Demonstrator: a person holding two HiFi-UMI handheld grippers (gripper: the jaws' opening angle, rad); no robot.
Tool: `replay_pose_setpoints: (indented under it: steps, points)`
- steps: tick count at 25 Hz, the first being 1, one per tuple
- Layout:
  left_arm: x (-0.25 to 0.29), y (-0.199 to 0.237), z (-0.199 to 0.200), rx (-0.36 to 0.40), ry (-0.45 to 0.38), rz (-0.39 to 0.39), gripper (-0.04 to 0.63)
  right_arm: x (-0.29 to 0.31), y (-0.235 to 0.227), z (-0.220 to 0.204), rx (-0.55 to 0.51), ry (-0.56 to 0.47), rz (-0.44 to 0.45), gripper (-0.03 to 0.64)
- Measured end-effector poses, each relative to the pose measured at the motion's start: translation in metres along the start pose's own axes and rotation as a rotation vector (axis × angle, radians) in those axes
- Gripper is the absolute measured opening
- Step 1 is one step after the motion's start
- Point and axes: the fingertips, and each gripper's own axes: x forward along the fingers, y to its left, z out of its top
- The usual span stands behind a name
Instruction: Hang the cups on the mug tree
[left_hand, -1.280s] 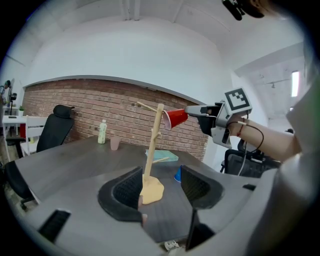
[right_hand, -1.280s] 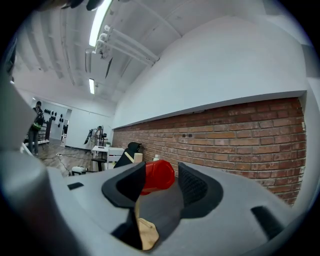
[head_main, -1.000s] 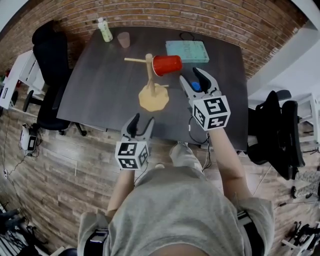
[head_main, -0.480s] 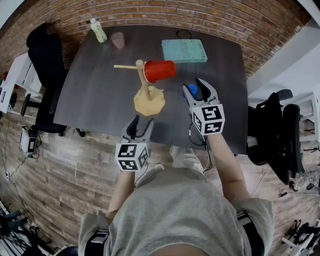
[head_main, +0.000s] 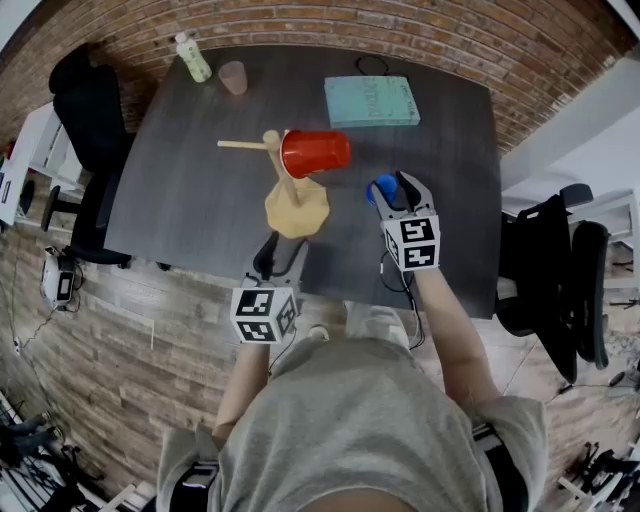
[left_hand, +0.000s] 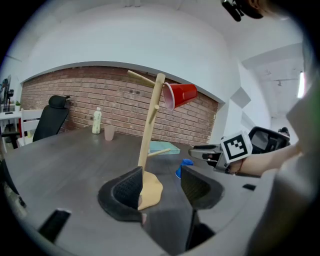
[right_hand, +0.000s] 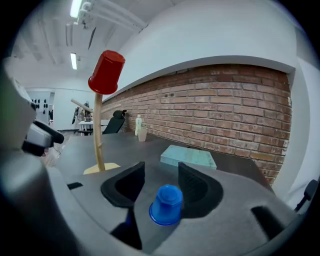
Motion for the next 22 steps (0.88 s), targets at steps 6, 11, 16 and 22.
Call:
replay_pose_setpoints:
  steps: [6,11,16,22]
  points:
    - [0.01,0.004,-0.003,-0.002,0.018,0.006,0.232,0.017,-0.007,-0.03,-0.012,0.071,-0.002,0.213]
    - [0.016,0.008,-0.002,-0.002,0.021,0.014,0.232,0.027,-0.01,-0.05,-0.014,0.12,0.002,0.213]
    - [0.02,0.01,-0.001,-0.001,0.023,0.019,0.232,0.031,-0.012,-0.059,-0.01,0.138,0.001,0.213]
    - [0.02,0.008,-0.002,-0.002,0.023,0.02,0.232,0.034,-0.013,-0.061,-0.015,0.141,0.001,0.213]
